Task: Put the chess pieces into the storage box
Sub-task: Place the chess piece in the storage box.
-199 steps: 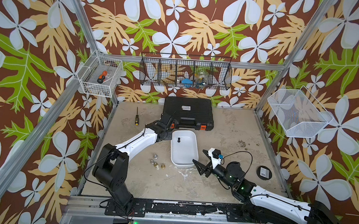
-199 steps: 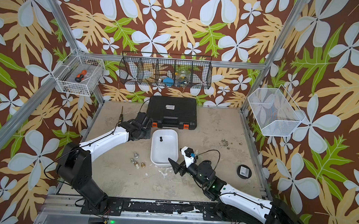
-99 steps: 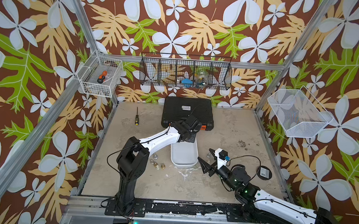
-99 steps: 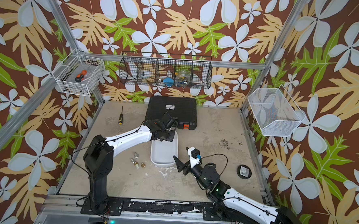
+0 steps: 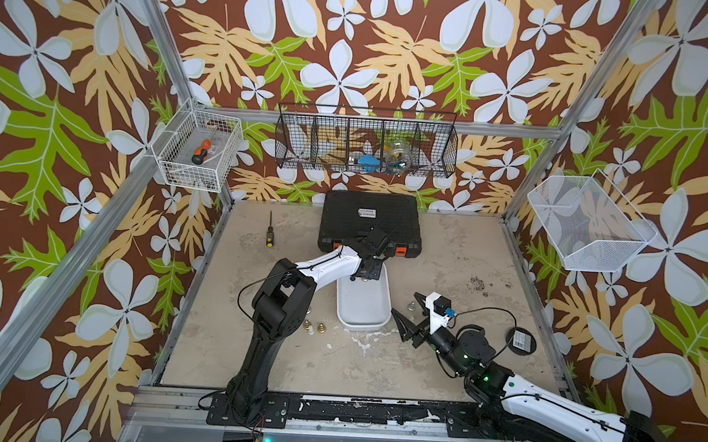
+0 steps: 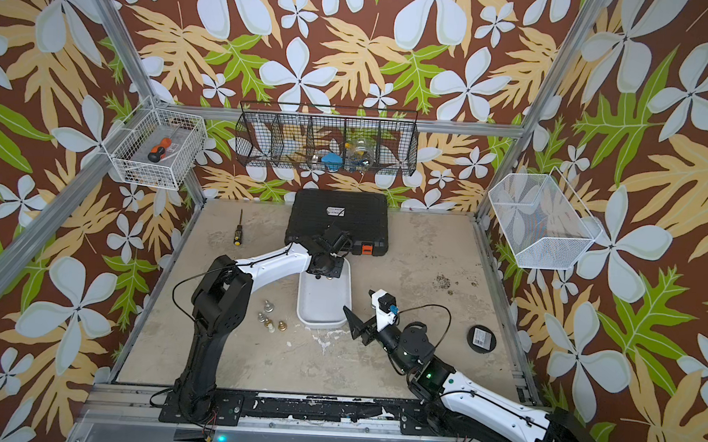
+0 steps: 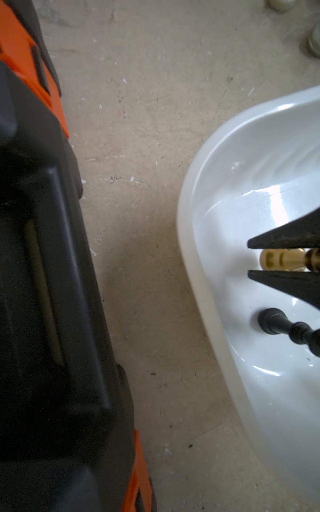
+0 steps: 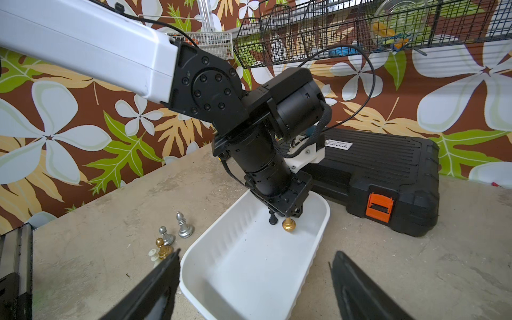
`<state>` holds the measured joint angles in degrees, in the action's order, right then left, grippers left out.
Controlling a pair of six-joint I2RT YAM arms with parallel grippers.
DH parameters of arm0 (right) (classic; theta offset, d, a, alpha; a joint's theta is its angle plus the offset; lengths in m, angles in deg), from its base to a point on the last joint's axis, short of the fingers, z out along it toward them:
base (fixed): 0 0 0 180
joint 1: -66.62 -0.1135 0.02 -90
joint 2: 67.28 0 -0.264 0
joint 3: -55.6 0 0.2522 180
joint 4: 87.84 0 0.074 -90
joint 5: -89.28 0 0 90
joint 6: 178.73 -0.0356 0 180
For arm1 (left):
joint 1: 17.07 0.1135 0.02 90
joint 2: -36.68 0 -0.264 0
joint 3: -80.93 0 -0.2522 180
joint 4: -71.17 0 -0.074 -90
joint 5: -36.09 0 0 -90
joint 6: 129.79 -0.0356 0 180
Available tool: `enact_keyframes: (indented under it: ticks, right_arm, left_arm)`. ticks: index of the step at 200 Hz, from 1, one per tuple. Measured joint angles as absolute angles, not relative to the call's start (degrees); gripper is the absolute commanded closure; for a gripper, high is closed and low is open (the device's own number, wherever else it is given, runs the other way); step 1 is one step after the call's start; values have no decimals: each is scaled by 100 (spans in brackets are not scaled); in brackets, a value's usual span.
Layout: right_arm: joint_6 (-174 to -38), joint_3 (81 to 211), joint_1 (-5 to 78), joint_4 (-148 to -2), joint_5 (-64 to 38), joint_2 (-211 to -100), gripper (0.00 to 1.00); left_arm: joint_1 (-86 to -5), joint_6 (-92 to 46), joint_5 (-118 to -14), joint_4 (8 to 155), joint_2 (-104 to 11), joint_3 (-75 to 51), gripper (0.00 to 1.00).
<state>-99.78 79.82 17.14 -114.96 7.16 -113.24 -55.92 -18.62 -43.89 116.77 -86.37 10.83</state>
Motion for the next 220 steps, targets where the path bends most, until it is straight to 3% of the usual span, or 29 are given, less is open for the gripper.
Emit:
enact_keyframes:
  ticks: [109,198,220]
  right_arm:
    - [-9959,7982,1714,-11494,716,-11291,14]
    - [-9963,7999,1714,-11472,725,-11304,13]
    - [-10055,8325,1804,-11107,788,-11330,9]
  left_arm:
    - [-5468,-1936,-4321,11522,-8868,1094,87]
    - [-5463,-1965,-4374,11515,-8785,1065,59]
    - [-5463,-2000,-4400,11511,-8602,1100,55]
